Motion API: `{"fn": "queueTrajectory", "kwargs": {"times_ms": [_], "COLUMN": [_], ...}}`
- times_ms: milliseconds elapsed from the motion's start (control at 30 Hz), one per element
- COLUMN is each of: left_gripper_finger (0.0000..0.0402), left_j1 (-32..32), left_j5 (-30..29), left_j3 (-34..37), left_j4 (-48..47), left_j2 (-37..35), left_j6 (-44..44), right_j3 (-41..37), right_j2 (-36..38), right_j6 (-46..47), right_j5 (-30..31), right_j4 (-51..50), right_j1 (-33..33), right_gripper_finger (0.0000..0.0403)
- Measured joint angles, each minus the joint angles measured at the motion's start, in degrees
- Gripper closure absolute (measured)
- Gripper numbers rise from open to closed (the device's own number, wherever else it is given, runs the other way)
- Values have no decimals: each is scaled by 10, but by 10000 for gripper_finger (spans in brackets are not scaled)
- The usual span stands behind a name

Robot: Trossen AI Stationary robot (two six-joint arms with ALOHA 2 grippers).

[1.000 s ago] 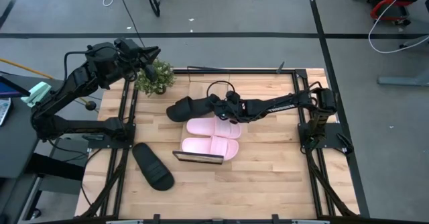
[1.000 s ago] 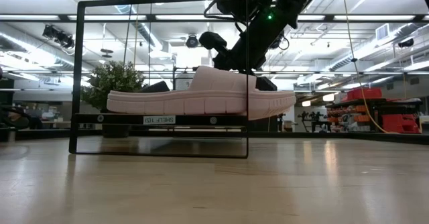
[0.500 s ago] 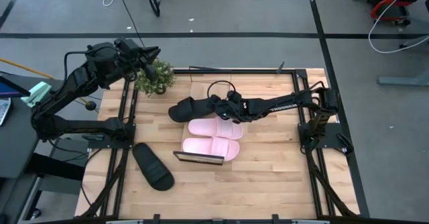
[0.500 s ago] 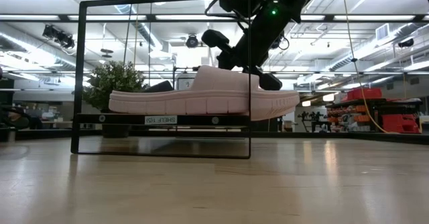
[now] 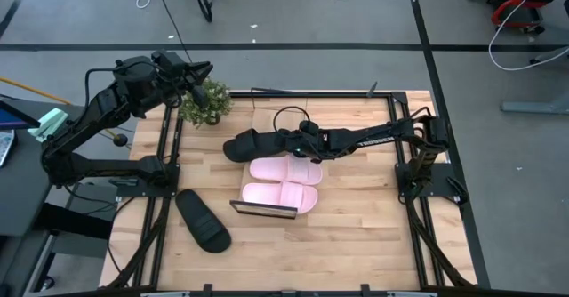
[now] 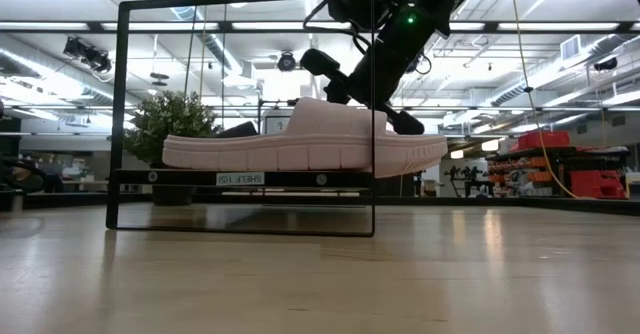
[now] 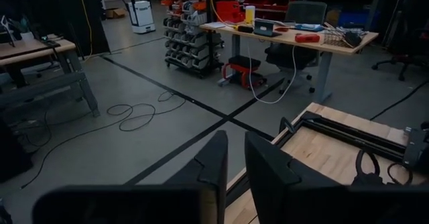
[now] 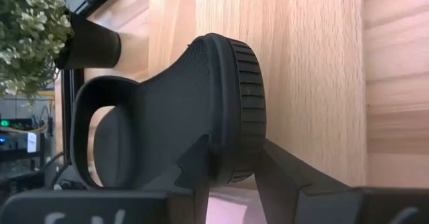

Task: Pick and place slides into the shelf
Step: Put the top black slide on the shelf, then put the black slide on the shelf

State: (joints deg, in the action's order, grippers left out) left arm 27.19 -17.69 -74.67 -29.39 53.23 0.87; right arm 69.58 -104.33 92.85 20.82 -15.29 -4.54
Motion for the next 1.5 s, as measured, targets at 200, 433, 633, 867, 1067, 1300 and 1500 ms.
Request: {"fn": "queueTrajectory", "kwargs": {"times_ms": [200, 433, 633, 867, 1067, 1300, 1500], "left_gripper_finger": [350, 340, 345, 350, 341, 347, 349], "left_j1": [0, 0, 0, 0, 0, 0, 0], "left_j5": [0, 0, 0, 0, 0, 0, 0], "left_j3": [0, 0, 0, 0, 0, 0, 0], "left_j4": [0, 0, 0, 0, 0, 0, 0], "left_j2": [0, 0, 0, 0, 0, 0, 0], "left_j6": [0, 0, 0, 0, 0, 0, 0], "right_j3": [0, 0, 0, 0, 0, 0, 0], "right_j2": [0, 0, 0, 0, 2, 17, 17], "right_j6": [-13, -19, -32, -35, -33, -45, -48], "right_j5": [-21, -30, -51, -69, -65, -58, -80], "right_j4": [-1, -5, -7, -8, -11, -50, -64], "right_j1": [0, 0, 0, -3, -3, -3, -3], "right_gripper_finger": [294, 284, 258, 239, 236, 236, 236]}}
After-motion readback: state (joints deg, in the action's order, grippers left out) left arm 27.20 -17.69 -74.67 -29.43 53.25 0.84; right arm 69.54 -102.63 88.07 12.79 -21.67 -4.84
